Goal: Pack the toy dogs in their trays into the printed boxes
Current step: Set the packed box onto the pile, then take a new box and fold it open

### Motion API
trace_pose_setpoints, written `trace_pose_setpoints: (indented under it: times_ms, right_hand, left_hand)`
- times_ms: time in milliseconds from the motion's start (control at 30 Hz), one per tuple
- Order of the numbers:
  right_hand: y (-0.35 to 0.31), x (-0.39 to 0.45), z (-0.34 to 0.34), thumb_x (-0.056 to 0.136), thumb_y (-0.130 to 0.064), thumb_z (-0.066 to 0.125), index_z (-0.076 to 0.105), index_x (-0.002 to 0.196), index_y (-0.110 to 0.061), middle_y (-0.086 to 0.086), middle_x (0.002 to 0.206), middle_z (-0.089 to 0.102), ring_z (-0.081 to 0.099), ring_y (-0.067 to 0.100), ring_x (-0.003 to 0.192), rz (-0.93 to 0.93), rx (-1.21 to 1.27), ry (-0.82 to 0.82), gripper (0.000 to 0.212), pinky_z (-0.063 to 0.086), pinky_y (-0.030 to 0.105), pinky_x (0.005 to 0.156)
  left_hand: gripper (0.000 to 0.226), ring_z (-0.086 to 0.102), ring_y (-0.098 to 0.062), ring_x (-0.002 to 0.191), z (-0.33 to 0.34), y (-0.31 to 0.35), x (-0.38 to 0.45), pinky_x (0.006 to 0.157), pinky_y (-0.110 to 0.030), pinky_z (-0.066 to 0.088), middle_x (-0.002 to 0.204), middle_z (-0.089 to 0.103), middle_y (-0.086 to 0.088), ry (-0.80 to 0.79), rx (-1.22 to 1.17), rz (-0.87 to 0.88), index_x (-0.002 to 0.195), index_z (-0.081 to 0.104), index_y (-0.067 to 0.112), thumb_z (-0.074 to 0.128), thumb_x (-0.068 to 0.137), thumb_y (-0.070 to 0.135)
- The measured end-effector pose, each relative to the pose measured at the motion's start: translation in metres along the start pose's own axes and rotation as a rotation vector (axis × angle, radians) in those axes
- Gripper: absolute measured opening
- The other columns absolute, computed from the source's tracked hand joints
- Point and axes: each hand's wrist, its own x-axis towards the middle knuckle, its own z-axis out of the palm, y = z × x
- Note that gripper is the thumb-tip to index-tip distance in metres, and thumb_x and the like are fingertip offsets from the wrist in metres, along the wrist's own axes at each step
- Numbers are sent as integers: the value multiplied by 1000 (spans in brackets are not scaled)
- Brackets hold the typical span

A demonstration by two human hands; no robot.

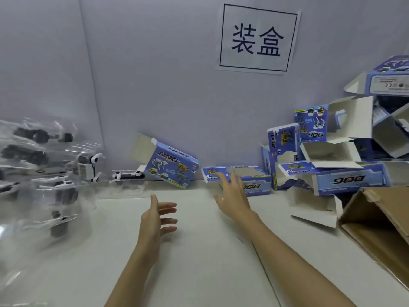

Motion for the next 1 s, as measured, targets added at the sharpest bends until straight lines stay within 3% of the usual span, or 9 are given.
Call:
trace_pose_setpoints:
  times_ms: [133,233,400,500,600,733,833,933,1000]
  right_hand:
    - [2,23,10,99,-7,51,48,150,-22,29,169,-9,-2,56,155,47,-472,-142,53,27,57,123]
    - [14,23,18,99,-2,55,24,163,-18,33,169,-2,0,54,156,64,-554,-200,73,37,51,118]
    - [22,10,2,91,3,64,50,139,-9,17,146,49,48,33,137,-43,-585,75,51,44,36,101]
    - [26,3,-29,98,1,62,64,125,-8,12,119,68,66,34,106,-153,-297,287,29,50,40,83]
    - [27,-6,-65,107,-10,56,59,118,-10,9,93,70,68,30,79,-253,160,407,12,53,41,60]
    - [21,-31,-84,109,-19,51,53,110,-15,-6,98,72,72,0,91,-209,685,455,5,58,19,63]
    - [16,-52,-70,112,-12,42,53,99,-12,2,90,69,69,13,85,-125,1049,361,17,54,22,74]
    - [-1,-70,-60,112,-17,39,45,90,-12,-5,66,56,55,8,55,-112,1312,167,23,45,22,54]
    - [-15,-77,-58,105,-38,49,48,96,-11,-3,64,57,56,9,52,-116,1366,36,28,46,24,51]
  left_hand:
    - [67,69,-22,68,6,1,0,57,-32,55,92,76,-7,-18,3,-1,94,75,5,31,110,53]
    - [65,68,-22,66,8,1,-1,55,-30,55,88,76,-5,-22,6,-7,94,75,5,32,111,52]
    - [53,67,-21,67,7,1,-4,54,-30,55,92,75,-7,-26,15,-15,94,75,5,44,110,45]
    - [35,68,-20,72,6,0,-5,56,-30,56,103,73,-11,-28,62,27,100,75,9,58,106,38]
    - [21,70,-19,89,9,2,-10,60,-28,59,116,70,-8,-16,105,128,115,71,24,70,98,37]
    - [59,59,-4,123,14,8,-17,75,-17,56,136,60,14,-44,202,286,139,56,45,73,85,58]
    - [74,48,-1,138,12,15,-19,95,-19,43,147,53,21,-136,208,331,147,43,57,67,81,78]
    - [79,62,-11,130,8,18,-20,101,-35,51,142,63,12,-366,121,277,147,36,65,61,75,87]
    - [66,70,-21,119,14,18,-24,96,-44,58,135,70,6,-508,81,256,150,34,59,56,90,75]
